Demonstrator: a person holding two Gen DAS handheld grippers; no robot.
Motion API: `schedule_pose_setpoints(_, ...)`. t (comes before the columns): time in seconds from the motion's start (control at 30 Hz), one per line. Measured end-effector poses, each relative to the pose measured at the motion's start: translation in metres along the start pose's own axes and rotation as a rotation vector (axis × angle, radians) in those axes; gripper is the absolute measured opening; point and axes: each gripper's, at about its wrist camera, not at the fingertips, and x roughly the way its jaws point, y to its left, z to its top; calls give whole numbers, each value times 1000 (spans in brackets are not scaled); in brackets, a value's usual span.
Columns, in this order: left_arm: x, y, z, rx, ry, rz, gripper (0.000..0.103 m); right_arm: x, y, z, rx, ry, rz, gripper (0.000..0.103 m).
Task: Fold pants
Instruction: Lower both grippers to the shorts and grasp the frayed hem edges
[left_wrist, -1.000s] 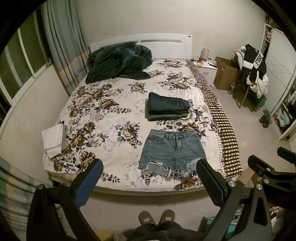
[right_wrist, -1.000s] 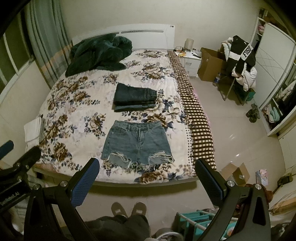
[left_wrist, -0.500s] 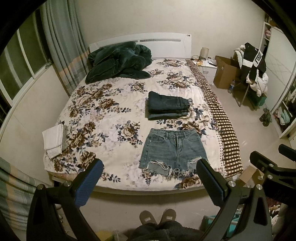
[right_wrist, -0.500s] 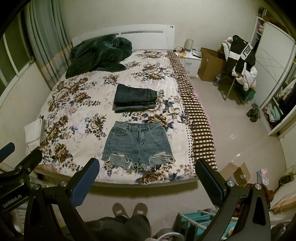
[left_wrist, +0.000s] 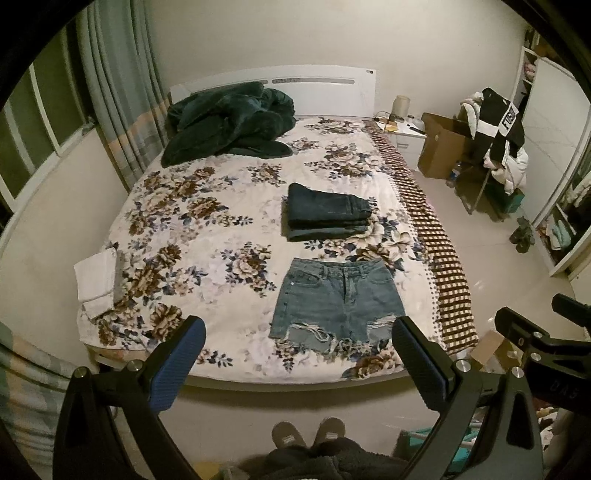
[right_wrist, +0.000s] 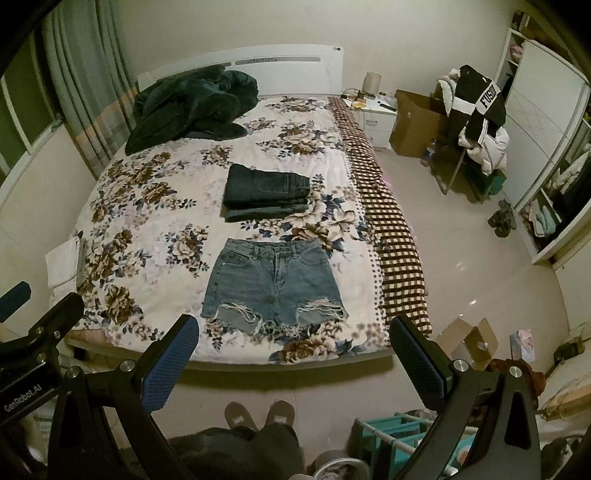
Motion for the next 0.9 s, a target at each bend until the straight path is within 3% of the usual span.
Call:
schedule_pose_setpoints(0.13, 19, 3, 6, 0, -20, -17, 103, 8, 8, 16, 19, 16, -20, 103)
schedule_pose_setpoints(0.37, 100, -5, 15, -13, -18, 79, 103, 72, -21, 35, 97, 97, 1, 103)
schedule_pose_setpoints(0.57, 182, -46, 12, -15, 29, 175, 103, 182, -74, 64, 131, 228, 67, 103)
schedule_pose_setpoints(0.73, 285, -113, -1, -28, 106, 261, 103, 301, -125, 115, 79, 271, 147, 103)
schedule_pose_setpoints(0.83, 346, -152, -13, -98, 171, 272, 103, 389, -156, 148, 10, 303, 209, 103)
schedule_pose_setpoints(0.9, 387, -182, -28, -158, 210, 233, 103, 445, -174, 164, -23, 354, 232, 103)
